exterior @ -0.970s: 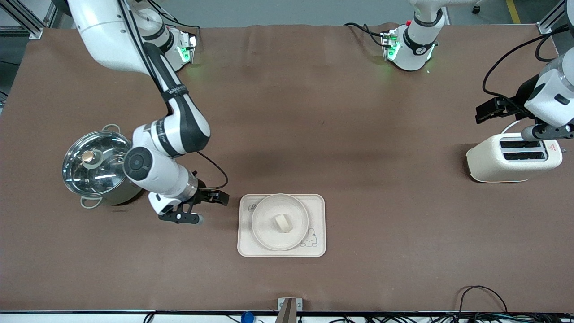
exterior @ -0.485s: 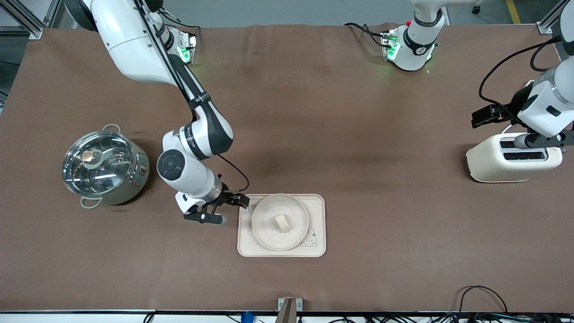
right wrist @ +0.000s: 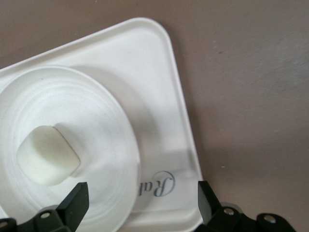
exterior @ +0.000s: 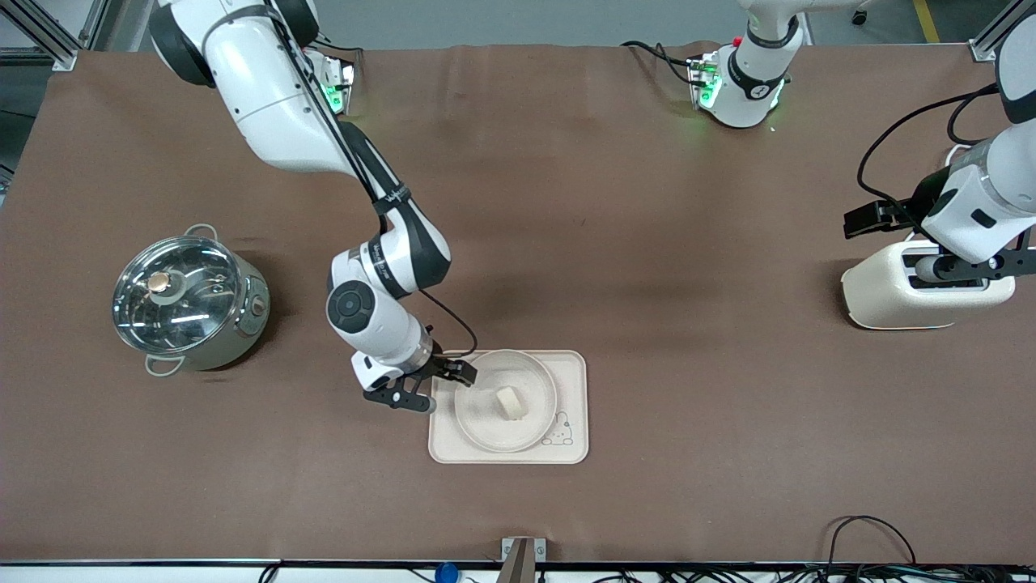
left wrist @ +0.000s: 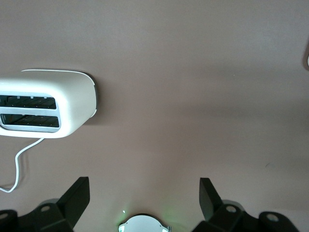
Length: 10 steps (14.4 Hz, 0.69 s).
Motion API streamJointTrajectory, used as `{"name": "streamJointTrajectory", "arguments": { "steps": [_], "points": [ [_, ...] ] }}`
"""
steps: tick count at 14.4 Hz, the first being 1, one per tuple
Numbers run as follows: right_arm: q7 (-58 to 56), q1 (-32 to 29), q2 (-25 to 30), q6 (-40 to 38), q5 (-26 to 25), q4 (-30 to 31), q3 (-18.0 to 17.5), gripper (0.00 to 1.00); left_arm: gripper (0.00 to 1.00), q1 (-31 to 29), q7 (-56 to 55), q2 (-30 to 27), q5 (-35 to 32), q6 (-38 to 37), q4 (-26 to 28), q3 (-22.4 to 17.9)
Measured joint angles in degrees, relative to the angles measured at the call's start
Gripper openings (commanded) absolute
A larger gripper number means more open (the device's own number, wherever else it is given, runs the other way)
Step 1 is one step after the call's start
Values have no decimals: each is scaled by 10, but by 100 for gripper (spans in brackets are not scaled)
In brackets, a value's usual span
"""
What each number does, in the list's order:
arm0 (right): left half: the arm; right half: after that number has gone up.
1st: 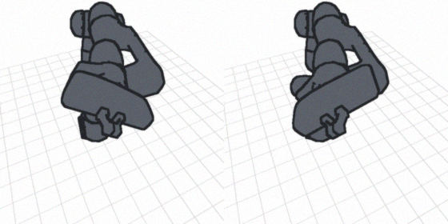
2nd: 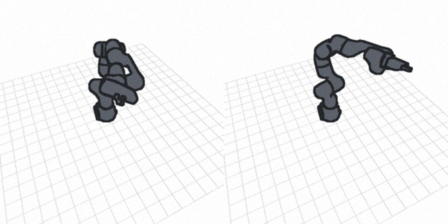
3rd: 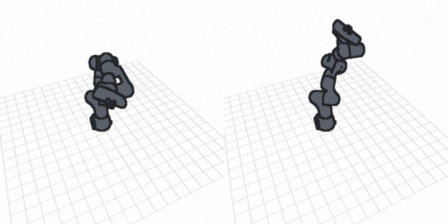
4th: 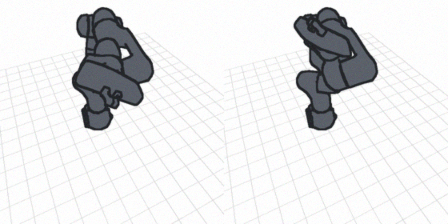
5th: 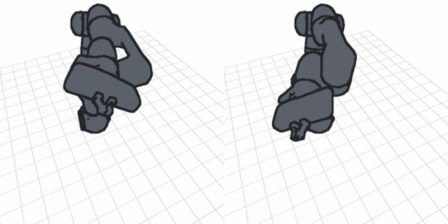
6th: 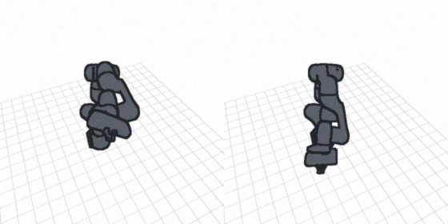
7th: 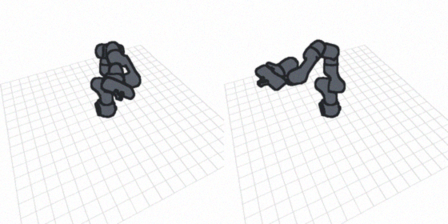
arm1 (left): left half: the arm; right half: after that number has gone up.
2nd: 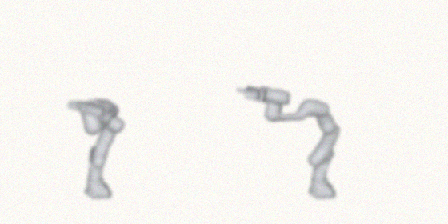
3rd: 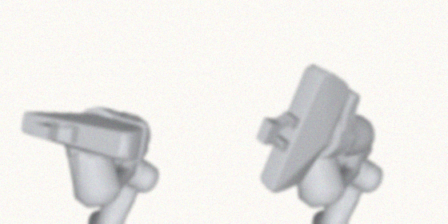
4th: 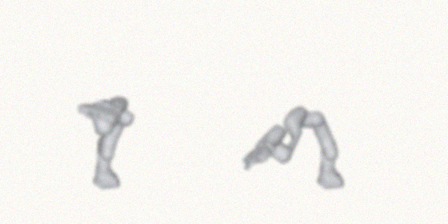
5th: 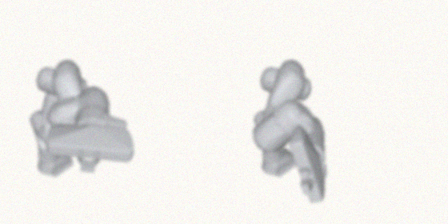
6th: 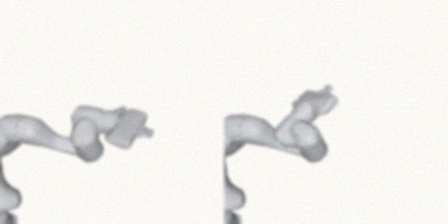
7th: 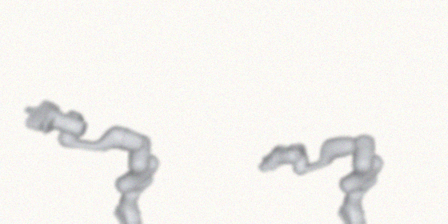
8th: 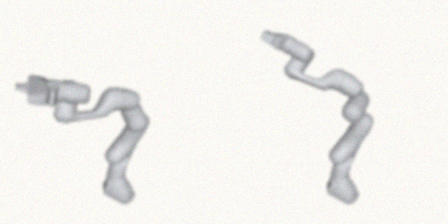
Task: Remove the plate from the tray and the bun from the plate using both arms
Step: 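Grasp the white plate rim with the right gripper, then lift the plate with the right gripper while the left gripper approaches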
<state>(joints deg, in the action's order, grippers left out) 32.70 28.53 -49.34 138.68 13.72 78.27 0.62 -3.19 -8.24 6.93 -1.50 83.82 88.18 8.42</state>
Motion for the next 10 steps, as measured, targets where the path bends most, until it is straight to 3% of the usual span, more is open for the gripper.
{"name": "streamJointTrajectory", "arguments": {
  "steps": [3,7,10],
  "points": [
    [7,5,-22,0,0,-25,0,64,100,3,-1,13,0,4,0,0],
    [7,4,-37,0,0,-36,3,38,100,11,-48,37,0,18,0,8],
    [7,4,-40,7,0,-38,3,5,100,19,-90,52,0,20,0,25]
  ]
}}
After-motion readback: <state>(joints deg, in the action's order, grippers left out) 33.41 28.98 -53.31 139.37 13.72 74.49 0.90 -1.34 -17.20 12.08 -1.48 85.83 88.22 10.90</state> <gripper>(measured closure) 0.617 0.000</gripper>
